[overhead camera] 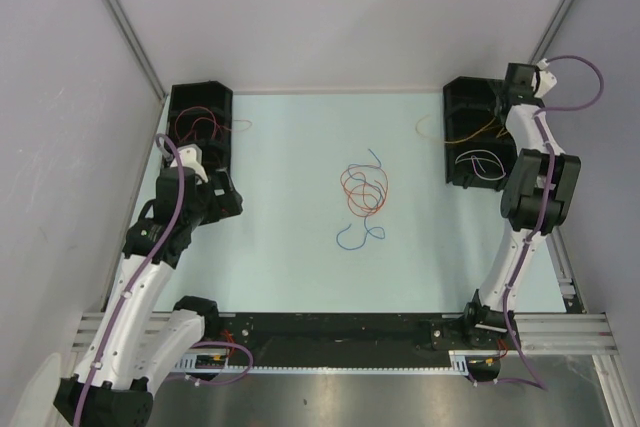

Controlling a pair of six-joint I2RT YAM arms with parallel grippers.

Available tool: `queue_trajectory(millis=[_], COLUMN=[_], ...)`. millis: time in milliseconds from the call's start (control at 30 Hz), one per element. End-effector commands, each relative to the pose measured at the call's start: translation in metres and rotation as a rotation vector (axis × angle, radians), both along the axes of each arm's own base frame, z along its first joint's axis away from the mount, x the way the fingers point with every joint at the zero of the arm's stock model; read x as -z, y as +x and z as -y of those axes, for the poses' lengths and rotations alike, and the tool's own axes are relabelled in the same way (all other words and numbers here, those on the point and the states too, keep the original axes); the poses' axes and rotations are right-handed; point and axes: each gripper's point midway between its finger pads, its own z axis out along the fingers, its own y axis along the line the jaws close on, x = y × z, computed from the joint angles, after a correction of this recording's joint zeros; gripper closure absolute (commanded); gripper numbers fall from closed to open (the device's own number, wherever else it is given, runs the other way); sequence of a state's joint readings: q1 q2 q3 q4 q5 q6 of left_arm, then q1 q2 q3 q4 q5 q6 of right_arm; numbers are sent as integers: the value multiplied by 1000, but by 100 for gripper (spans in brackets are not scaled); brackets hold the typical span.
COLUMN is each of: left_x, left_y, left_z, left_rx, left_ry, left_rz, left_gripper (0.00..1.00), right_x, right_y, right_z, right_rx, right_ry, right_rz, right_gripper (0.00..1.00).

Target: Untangle the cables

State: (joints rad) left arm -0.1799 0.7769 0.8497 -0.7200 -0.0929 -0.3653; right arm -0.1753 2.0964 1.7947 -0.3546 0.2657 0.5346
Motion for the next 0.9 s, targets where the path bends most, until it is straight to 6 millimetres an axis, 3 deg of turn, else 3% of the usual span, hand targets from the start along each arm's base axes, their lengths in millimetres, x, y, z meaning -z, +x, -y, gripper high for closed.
queue_trajectory(millis=[0, 100, 200, 367, 533, 733, 867], left_x=[-7, -6, -5, -5, -3, -5, -4], left_y=[1, 2, 2, 3, 3, 2, 2], left_z=[0, 0, -1, -2, -2, -3, -3], left_rx=[6, 5, 2, -6, -6, -10, -13], left_ry=[-7, -4, -3, 1, 3, 3, 3], left_rz=[34, 28, 24, 24, 15, 20, 19], left_gripper=[0, 0, 0, 0, 0, 0, 0], right_x=[3, -10, -38, -127, -191, -214, -225], right_y=[-11, -6, 9, 11, 6, 6, 2], right_z=[38, 49, 39, 31, 29, 21, 26], right_rx=[132, 164, 80, 44, 3, -81, -66], right_ry=[-22, 1, 53, 97, 193, 367, 361], right_rz=[-3, 38, 123, 331, 486, 561, 588], right_gripper=[100, 100, 100, 100, 100, 100, 100])
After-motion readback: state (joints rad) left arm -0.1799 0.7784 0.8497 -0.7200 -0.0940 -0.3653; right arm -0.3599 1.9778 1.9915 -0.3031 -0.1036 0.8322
